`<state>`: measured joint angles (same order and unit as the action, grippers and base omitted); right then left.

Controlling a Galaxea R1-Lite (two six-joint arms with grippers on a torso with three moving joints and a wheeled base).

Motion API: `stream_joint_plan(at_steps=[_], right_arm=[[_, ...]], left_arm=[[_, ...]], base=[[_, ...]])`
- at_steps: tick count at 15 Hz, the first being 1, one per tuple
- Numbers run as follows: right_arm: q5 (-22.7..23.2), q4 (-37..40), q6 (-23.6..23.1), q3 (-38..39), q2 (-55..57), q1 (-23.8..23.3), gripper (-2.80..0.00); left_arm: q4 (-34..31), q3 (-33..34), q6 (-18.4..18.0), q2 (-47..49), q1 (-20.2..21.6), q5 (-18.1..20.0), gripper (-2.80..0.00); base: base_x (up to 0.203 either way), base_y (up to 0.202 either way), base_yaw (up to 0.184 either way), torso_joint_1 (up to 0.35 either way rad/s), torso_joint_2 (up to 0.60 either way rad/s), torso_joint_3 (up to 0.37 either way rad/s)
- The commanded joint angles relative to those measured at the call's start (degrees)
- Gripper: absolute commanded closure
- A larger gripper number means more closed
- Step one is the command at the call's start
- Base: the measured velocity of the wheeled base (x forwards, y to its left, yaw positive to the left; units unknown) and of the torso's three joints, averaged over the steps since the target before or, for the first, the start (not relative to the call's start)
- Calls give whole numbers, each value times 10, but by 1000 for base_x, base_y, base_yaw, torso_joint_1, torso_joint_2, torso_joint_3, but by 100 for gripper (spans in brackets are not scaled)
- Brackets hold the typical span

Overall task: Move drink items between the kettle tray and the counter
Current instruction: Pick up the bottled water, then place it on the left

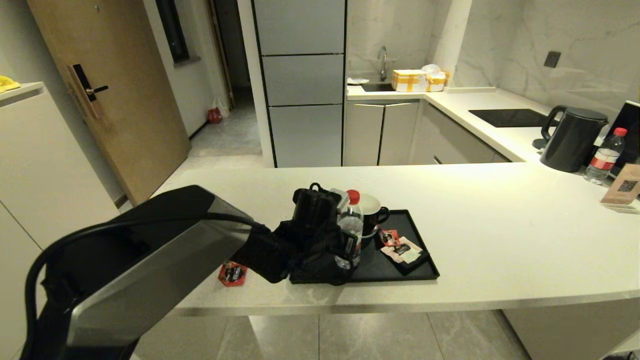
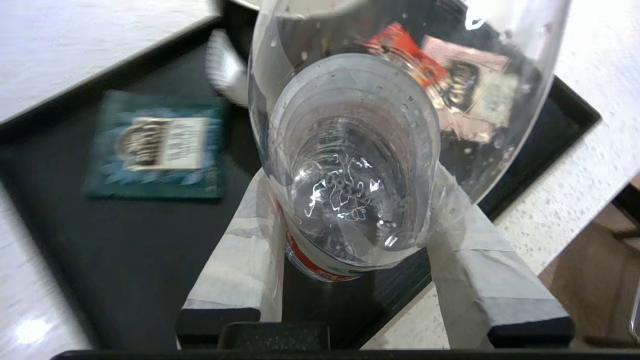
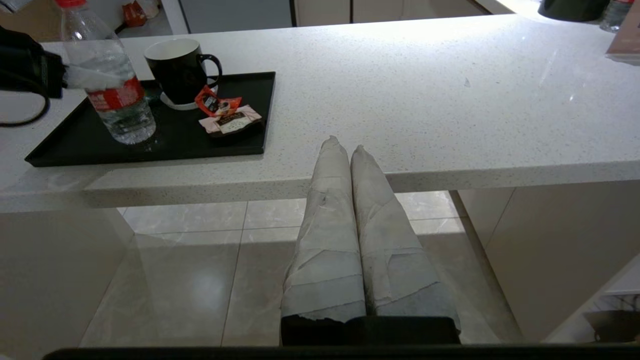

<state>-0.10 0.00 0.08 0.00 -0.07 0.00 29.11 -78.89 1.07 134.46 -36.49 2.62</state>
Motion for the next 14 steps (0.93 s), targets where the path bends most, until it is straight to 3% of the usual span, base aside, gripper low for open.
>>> stream_joint_plan(at_steps=[1, 5, 9, 11, 14], right_arm=[[0, 0, 0, 1, 1, 0, 0], [0, 0, 0, 1, 1, 0, 0], [0, 0, 0, 1, 1, 0, 0], [0, 0, 0, 1, 1, 0, 0], [0, 0, 0, 1, 1, 0, 0]], left_arm=[[-2, 2, 6, -29, 10, -7, 0], [-41, 0, 40, -83, 51, -16, 0], [-64, -11, 74, -99, 162, -75, 0], [-62, -10, 75, -86, 190, -96, 0], [-61, 0, 74, -56, 198, -102, 0]], base=[[0, 0, 0, 0, 0, 0], [0, 0, 0, 0, 0, 0], [0, 0, 0, 0, 0, 0], [0, 0, 0, 0, 0, 0], [0, 0, 0, 0, 0, 0]])
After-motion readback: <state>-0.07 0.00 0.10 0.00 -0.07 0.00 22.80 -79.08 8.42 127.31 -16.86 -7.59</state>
